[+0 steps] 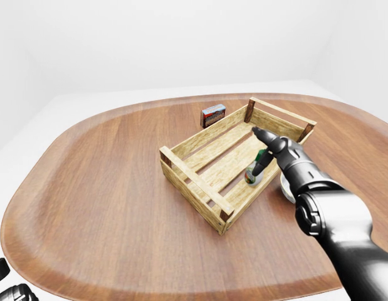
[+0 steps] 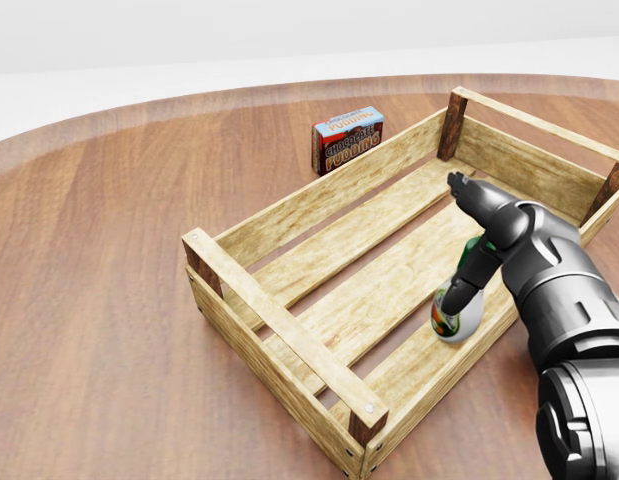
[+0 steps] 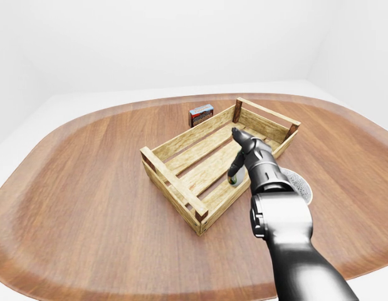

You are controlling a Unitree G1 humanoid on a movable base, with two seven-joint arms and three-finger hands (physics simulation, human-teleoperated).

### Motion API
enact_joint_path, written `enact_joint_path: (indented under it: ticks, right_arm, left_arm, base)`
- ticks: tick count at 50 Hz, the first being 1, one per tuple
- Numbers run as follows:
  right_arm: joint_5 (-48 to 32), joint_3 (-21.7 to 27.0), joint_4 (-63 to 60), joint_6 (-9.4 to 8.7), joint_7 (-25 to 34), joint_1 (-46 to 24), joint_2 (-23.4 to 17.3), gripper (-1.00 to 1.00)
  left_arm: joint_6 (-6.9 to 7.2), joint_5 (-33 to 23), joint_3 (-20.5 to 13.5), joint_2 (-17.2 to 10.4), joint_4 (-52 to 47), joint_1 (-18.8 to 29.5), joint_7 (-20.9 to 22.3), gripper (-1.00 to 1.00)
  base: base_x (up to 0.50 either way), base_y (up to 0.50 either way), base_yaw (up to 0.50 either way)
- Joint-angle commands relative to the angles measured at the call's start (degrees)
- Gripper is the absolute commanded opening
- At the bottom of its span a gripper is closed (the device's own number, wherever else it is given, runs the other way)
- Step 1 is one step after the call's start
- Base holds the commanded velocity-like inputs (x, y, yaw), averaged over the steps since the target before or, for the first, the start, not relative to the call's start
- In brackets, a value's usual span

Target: Pick up the salad dressing and put it in the tray.

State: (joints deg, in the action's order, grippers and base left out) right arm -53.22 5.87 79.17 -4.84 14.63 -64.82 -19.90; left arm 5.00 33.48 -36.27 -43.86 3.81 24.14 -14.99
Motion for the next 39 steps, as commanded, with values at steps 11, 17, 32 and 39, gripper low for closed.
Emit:
enact_joint_path:
  ticks: [11,17,32,39]
  right_arm:
    - [2.21,-0.89,-1.50,6.11,5.89,-11.35,-3.45,1.00]
    - [3.49,-1.13,-1.98,7.43,6.82,-12.94,-5.22,1.00]
    - [8.84,0.80,-4.43,7.23,8.33,-14.38,-13.10,1.00]
    - [14.92,2.12,-7.53,6.83,9.29,-12.35,-16.74,1.00]
  left_arm:
    - [0.00,0.44,0.15,0.02,-0.74,0.25,-0.22,1.00]
    - [0.00,0.31,0.32,0.03,-0.51,0.49,-0.17,1.00]
    - [0.00,-0.08,0.98,0.73,-0.81,0.52,-0.27,1.00]
    - [0.00,-0.48,1.20,1.13,-1.47,0.56,-0.12,1.00]
  base:
    - [0.00,0.00,0.00]
    - [0.00,0.00,0.00]
    - [0.00,0.00,0.00]
    - [0.00,0.00,0.00]
